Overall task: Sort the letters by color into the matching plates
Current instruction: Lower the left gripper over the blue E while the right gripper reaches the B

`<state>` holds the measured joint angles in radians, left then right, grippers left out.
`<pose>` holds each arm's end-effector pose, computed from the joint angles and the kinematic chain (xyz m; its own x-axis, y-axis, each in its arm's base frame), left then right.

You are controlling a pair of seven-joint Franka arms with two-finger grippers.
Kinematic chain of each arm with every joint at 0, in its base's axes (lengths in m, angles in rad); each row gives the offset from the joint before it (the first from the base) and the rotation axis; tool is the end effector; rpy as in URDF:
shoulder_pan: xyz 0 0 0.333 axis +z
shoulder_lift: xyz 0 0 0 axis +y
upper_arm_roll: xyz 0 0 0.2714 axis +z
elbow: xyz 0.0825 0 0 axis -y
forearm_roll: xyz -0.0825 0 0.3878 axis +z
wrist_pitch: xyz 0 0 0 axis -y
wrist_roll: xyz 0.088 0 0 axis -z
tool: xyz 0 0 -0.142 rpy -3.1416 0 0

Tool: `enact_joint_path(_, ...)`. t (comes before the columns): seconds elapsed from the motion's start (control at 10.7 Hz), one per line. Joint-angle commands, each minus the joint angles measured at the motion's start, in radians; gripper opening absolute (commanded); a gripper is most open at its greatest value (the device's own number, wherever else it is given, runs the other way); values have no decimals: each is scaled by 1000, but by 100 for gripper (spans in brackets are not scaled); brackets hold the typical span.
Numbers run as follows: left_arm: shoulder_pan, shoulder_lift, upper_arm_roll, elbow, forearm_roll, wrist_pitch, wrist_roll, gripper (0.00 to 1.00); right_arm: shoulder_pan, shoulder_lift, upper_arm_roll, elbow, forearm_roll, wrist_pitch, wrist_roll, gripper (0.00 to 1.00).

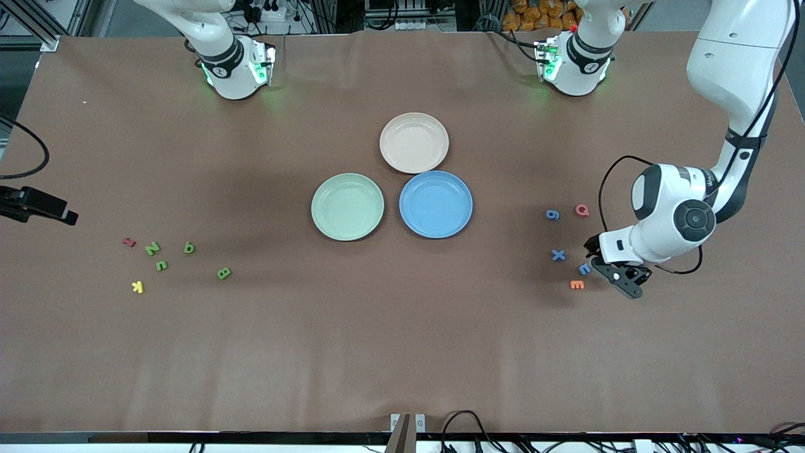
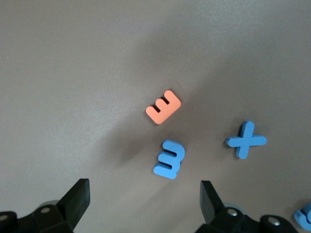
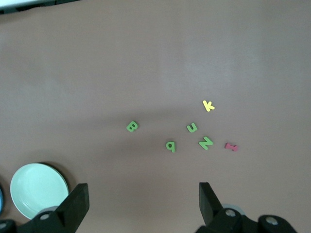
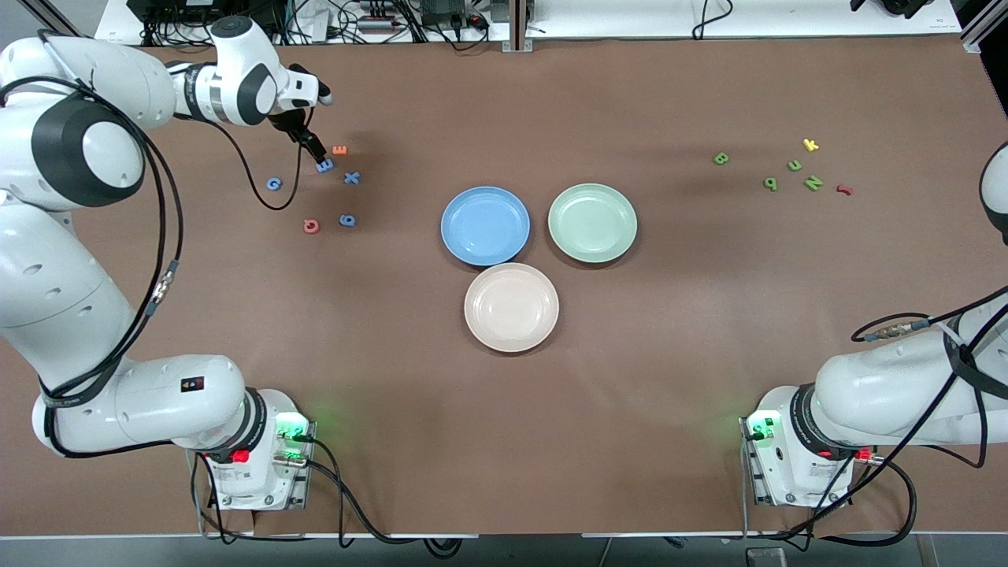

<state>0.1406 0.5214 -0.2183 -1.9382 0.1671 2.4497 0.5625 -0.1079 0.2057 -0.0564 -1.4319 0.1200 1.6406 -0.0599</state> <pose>0.6025 -0.0467 0.1425 0.7382 -0.6745 0.0067 -0.6745 -0.7383 -0.0033 0.6118 -0.0823 0.4975 0.9937 -0.1116 0.0094 -0.1100 -0.9881 -0.1076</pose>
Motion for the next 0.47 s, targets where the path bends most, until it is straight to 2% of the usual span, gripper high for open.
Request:
enact_joint_path(0.0, -1, 14, -3, 4, 28, 37, 10, 100, -4, 53, 12, 4, 37, 36, 118, 100)
enact_joint_path(0.37, 4, 63, -4, 4, 37, 109, 4, 100, 54, 142, 12, 4, 21, 119, 309, 100)
